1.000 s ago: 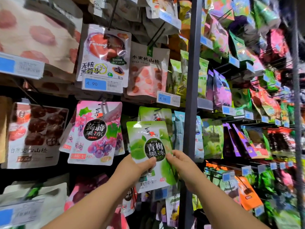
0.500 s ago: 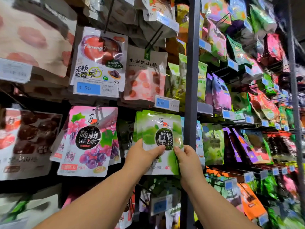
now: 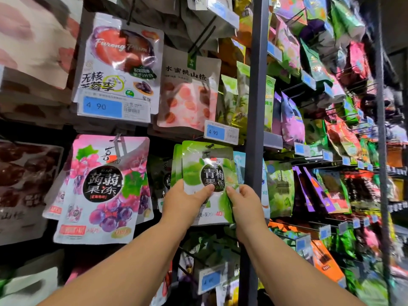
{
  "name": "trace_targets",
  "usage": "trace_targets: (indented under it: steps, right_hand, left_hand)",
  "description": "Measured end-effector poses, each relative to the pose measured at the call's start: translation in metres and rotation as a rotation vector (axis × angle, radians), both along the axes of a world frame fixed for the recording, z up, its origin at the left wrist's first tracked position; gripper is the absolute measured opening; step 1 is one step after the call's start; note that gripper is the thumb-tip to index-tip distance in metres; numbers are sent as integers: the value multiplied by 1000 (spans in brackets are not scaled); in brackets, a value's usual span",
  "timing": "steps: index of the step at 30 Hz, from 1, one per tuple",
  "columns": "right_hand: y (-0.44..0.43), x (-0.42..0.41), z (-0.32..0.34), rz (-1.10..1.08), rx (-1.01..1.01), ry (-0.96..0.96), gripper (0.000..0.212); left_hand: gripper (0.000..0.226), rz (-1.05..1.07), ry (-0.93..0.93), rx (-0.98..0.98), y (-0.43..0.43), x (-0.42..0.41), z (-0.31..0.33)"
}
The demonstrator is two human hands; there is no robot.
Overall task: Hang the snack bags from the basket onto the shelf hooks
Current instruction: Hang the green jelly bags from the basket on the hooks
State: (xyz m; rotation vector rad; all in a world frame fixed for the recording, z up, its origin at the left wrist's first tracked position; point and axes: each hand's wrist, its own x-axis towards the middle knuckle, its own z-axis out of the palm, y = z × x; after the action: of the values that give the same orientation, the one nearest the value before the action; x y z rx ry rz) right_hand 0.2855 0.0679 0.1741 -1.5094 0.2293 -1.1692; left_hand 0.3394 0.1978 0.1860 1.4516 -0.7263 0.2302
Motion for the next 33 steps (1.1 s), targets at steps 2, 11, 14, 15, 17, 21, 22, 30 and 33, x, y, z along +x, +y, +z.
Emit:
trace_targets:
  steps: [2, 11, 14, 15, 17, 21, 22, 30, 33]
  right_hand:
    - [-2, 5, -1, 7, -16, 21, 43]
    - [1, 16, -5, -147, -101, 147, 35]
    - [10, 6, -8, -169, -124, 252, 24]
    - [13, 2, -10, -186, -129, 296, 23]
    - [15, -7, -15, -209, -134, 365, 27]
    - [23, -27, -29, -215, -113, 461, 51]
    - [26, -35, -33, -210, -96, 468, 49]
    - [26, -94, -67, -244, -29, 549, 31]
    - [19, -120, -75, -264, -70, 588, 28]
  left_hand:
    - [32, -2, 9, -6, -3, 5, -3]
    - [53, 102, 10, 7, -7, 21, -15]
    - [46, 109, 27, 2, -2, 19, -21]
    - [50, 107, 40, -10, 0, 17, -24]
    - [58, 101, 78, -27, 0, 14, -32]
    - [54, 75, 188, -54, 0, 4, -51]
    - [51, 69, 218, -65, 0, 1, -55]
    - [47, -34, 364, -37, -6, -33, -96]
    - [35, -81, 240, 100, -16, -64, -112]
